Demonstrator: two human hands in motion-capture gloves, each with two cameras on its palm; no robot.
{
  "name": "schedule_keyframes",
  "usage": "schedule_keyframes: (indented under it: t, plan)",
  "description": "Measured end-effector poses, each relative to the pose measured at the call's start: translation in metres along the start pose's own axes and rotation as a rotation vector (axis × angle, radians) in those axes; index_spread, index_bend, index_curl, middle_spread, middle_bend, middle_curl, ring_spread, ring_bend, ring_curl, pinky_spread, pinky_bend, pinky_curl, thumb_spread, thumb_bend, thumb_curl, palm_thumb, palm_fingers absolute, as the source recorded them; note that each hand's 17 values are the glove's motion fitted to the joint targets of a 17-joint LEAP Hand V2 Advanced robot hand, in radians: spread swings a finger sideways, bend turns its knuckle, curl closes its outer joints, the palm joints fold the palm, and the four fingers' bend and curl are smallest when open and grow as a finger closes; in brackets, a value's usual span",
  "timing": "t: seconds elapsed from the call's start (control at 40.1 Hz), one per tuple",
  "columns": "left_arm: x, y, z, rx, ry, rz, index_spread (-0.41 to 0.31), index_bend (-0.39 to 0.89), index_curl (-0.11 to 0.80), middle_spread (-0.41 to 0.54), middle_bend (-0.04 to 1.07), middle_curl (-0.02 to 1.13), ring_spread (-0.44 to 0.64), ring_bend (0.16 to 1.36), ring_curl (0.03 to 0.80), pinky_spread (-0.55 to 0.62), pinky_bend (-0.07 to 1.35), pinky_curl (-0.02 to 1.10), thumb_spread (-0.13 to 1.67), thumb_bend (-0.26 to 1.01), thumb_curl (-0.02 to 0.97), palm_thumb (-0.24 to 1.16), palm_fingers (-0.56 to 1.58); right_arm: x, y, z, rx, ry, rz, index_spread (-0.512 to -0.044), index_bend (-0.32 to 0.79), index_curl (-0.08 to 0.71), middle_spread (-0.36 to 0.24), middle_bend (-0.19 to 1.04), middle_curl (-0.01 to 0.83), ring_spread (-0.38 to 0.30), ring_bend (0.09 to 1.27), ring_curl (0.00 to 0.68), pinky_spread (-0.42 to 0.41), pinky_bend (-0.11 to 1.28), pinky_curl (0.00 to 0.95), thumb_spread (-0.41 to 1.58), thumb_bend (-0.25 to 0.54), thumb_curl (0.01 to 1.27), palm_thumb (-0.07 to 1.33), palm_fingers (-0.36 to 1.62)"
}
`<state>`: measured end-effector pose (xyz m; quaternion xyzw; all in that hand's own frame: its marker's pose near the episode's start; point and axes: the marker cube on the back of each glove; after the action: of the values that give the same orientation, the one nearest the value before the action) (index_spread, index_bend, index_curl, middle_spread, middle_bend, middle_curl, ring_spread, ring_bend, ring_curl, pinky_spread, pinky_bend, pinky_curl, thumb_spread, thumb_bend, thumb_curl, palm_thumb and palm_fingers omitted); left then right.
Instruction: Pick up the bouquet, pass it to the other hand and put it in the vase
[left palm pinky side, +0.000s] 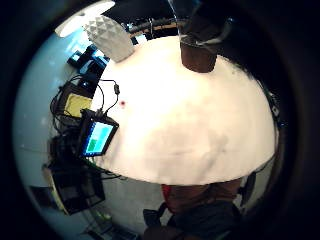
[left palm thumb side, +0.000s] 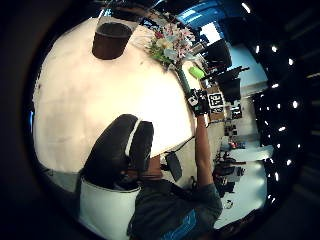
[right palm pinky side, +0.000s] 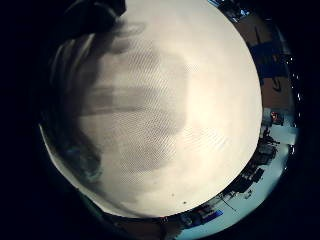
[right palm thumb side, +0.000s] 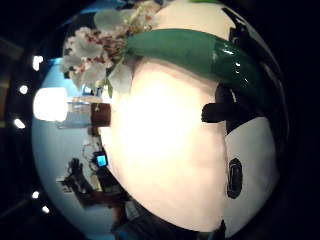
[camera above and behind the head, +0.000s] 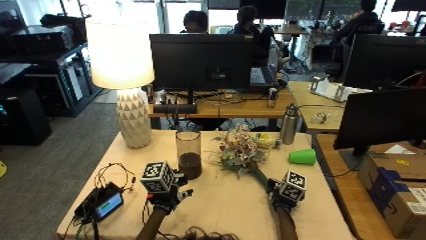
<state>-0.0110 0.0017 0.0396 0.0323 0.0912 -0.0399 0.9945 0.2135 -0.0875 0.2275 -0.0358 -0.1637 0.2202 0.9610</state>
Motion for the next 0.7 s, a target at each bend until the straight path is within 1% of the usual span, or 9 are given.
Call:
schedule_keyframes:
  t: [0.075, 0.15, 0.2, 0.324, 0.449, 0.474, 0.574, 0.673, 0.698]
  plan:
    - [-0.006, -0.004, 0.007, -0.004, -0.003, 0.003, -0.067, 0.14, 0.284, 0.099, 0.18, 0.32, 0.26, 0.59, 0.282, 0.42, 0.41, 0.34, 1.06, -0.02, 0.277, 0.25, 0.3, -0.004, -0.003, -0.001, 0.022, 0.059, 0.01, -0.273, 0.38, 0.362, -0.001, 0.22, 0.343, 0.073, 0.33, 0.256, 0.284, 0.27, 0.292, 1.11, 0.048, 0.43, 0.93, 0.68]
    - [-0.007, -0.004, 0.007, -0.001, 0.003, 0.004, -0.067, 0.14, 0.284, 0.099, 0.18, 0.32, 0.26, 0.59, 0.282, 0.42, 0.41, 0.34, 1.06, -0.02, 0.277, 0.25, 0.3, -0.007, -0.004, -0.004, 0.04, 0.104, 0.008, -0.261, 0.34, 0.374, -0.019, 0.23, 0.355, 0.025, 0.35, 0.272, 0.268, 0.27, 0.301, 1.11, 0.045, 0.44, 0.96, 0.76]
    - [-0.006, -0.004, 0.006, 0.0, 0.006, 0.004, -0.067, 0.14, 0.285, 0.099, 0.18, 0.32, 0.26, 0.59, 0.284, 0.42, 0.41, 0.34, 1.06, -0.02, 0.278, 0.25, 0.3, -0.01, -0.002, -0.008, 0.04, 0.122, 0.009, -0.251, 0.27, 0.368, -0.041, 0.25, 0.369, -0.025, 0.39, 0.295, 0.231, 0.3, 0.315, 1.1, 0.041, 0.44, 0.97, 0.89]
    - [-0.007, -0.003, 0.006, -0.002, 0.015, 0.006, -0.067, 0.14, 0.285, 0.099, 0.18, 0.32, 0.25, 0.59, 0.285, 0.42, 0.41, 0.34, 1.06, -0.02, 0.279, 0.25, 0.3, -0.014, -0.004, -0.011, 0.05, 0.158, 0.014, -0.24, 0.12, 0.347, -0.085, 0.24, 0.387, -0.118, 0.48, 0.343, 0.088, 0.39, 0.354, 1.03, 0.006, 0.47, 0.97, 1.05]
    - [-0.005, 0.0, 0.003, -0.007, 0.031, -0.001, -0.067, 0.13, 0.286, 0.099, 0.18, 0.33, 0.25, 0.59, 0.286, 0.42, 0.41, 0.34, 1.06, -0.02, 0.28, 0.25, 0.3, -0.016, -0.01, -0.011, 0.046, 0.17, 0.013, -0.237, 0.03, 0.312, -0.126, 0.27, 0.42, -0.189, 0.56, 0.405, -0.1, 0.59, 0.428, 0.93, -0.022, 0.5, 0.97, 1.21]
    - [-0.005, 0.001, 0.002, -0.006, 0.032, -0.003, -0.067, 0.13, 0.286, 0.099, 0.18, 0.33, 0.25, 0.59, 0.286, 0.42, 0.41, 0.34, 1.06, -0.02, 0.281, 0.25, 0.3, -0.016, -0.011, -0.011, 0.052, 0.181, 0.017, -0.236, 0.0, 0.297, -0.139, 0.3, 0.432, -0.195, 0.62, 0.427, -0.136, 0.63, 0.441, 0.9, -0.018, 0.52, 0.97, 1.28]
    - [-0.003, 0.004, -0.003, -0.003, 0.036, -0.009, -0.067, 0.13, 0.286, 0.096, 0.18, 0.33, 0.25, 0.59, 0.287, 0.42, 0.41, 0.34, 1.06, -0.02, 0.281, 0.25, 0.3, -0.015, -0.018, -0.006, 0.108, 0.228, 0.034, -0.245, 0.06, 0.283, -0.162, 0.39, 0.474, -0.208, 0.75, 0.471, -0.207, 0.65, 0.459, 0.83, 0.005, 0.56, 1.04, 1.36]
    - [-0.008, -0.003, 0.003, 0.007, 0.046, 0.009, -0.067, 0.13, 0.286, 0.095, 0.18, 0.33, 0.25, 0.59, 0.287, 0.42, 0.41, 0.35, 1.06, -0.02, 0.282, 0.25, 0.3, -0.015, -0.01, -0.01, 0.152, 0.224, 0.063, -0.253, 0.12, 0.291, -0.171, 0.51, 0.521, -0.207, 0.83, 0.506, -0.244, 0.65, 0.473, 0.75, -0.015, 0.58, 1.04, 1.39]
    - [-0.008, -0.002, 0.002, 0.011, 0.049, 0.01, -0.067, 0.14, 0.288, 0.095, 0.18, 0.33, 0.26, 0.59, 0.288, 0.41, 0.41, 0.35, 1.06, -0.02, 0.282, 0.25, 0.3, -0.015, -0.01, -0.011, 0.162, 0.222, 0.067, -0.252, 0.14, 0.299, -0.168, 0.56, 0.541, -0.204, 0.87, 0.519, -0.248, 0.64, 0.471, 0.75, -0.045, 0.58, 1.0, 1.46]
